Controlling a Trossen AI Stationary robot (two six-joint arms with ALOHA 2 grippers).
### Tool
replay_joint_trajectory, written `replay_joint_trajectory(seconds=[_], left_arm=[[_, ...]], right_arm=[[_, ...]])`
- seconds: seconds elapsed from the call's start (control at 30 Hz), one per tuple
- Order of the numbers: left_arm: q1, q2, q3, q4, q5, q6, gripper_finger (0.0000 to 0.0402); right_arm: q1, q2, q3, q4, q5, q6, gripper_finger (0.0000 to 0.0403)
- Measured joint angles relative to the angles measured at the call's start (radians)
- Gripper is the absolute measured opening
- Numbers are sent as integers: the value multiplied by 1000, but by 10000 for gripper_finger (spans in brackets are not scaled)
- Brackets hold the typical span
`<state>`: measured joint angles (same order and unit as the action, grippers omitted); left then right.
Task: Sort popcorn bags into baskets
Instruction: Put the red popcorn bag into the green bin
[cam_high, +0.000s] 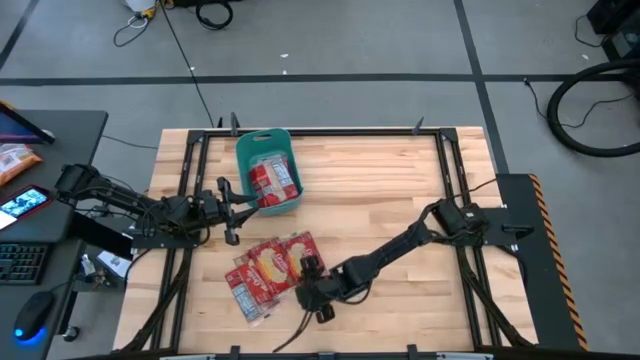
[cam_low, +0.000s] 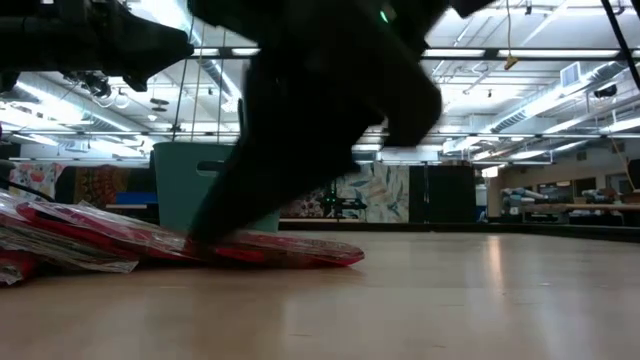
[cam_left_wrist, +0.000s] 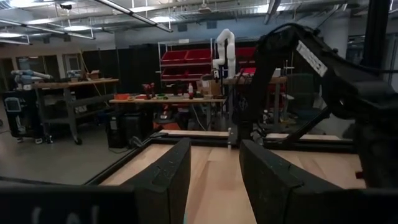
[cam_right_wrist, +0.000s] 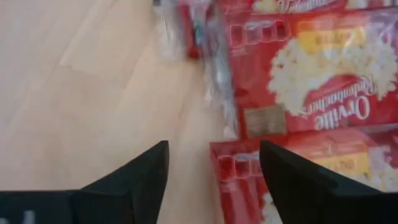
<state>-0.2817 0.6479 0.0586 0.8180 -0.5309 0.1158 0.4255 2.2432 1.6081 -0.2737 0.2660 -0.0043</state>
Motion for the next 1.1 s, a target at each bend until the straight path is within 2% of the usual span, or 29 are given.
replay_joint_trajectory(seconds=[0.17, 0.3, 0.43, 0.67, 0.7, 0.9, 1.1], left_arm=[[0, 0, 0, 1, 0, -1, 144], [0, 0, 0, 0, 0, 0, 144], [0, -1, 0, -5, 0, 0, 144], [0, 0, 0, -7, 0, 0, 144], [0, 0, 0, -8, 0, 0, 144], [0, 0, 0, -7, 0, 0, 144], [0, 0, 0, -7, 0, 0, 144]], right_arm=[[16, 25, 0, -24, 143, -53, 268], [13, 31, -13, -25, 158, -43, 243], [4, 27, -36, -14, 130, -25, 181], [2, 22, -55, -23, 130, -18, 26], [2, 20, -56, -29, 132, -21, 14], [-8, -33, -60, -78, 187, -7, 10], [-27, -137, -59, -210, 341, 47, 6]])
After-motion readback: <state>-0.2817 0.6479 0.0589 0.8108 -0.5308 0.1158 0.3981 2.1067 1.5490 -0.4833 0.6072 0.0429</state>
